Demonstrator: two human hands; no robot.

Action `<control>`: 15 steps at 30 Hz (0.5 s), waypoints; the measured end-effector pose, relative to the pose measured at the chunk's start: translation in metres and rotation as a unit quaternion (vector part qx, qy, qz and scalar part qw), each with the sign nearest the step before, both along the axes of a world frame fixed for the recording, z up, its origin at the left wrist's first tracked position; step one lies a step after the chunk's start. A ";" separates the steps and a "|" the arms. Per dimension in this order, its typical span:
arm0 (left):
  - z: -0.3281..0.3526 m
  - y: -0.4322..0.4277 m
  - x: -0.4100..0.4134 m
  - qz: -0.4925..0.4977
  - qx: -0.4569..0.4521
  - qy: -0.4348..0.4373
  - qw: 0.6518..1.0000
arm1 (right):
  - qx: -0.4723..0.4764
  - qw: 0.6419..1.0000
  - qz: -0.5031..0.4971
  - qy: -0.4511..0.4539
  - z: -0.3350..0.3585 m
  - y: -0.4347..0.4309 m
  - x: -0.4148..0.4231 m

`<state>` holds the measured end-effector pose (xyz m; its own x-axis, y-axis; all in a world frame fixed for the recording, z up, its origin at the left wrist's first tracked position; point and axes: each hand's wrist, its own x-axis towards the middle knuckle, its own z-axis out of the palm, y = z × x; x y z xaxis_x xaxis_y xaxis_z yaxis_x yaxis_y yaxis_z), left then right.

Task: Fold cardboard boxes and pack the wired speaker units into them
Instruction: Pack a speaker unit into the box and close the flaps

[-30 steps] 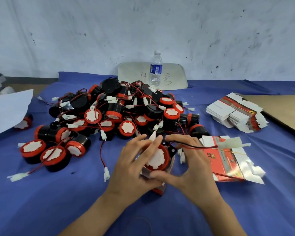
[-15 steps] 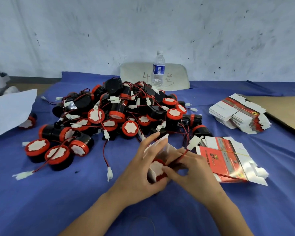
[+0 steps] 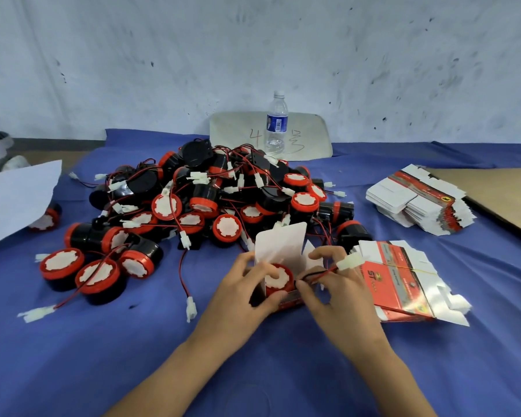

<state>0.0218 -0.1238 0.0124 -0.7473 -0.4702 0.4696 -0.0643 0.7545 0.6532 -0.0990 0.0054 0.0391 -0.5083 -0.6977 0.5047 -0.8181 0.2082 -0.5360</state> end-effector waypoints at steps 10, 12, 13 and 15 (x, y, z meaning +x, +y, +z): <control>-0.001 0.002 0.001 -0.020 -0.001 -0.031 0.999 | -0.350 0.912 0.009 -0.216 0.017 0.005 0.004; -0.002 0.002 0.000 -0.016 -0.009 -0.035 0.999 | -0.307 0.937 0.022 -0.165 0.013 0.004 0.006; -0.002 0.002 0.000 -0.015 -0.009 -0.035 0.999 | -0.267 0.954 0.026 -0.134 0.010 0.003 0.006; -0.002 0.002 -0.001 -0.018 -0.008 -0.032 0.999 | -0.184 0.979 0.027 -0.081 0.005 0.001 0.005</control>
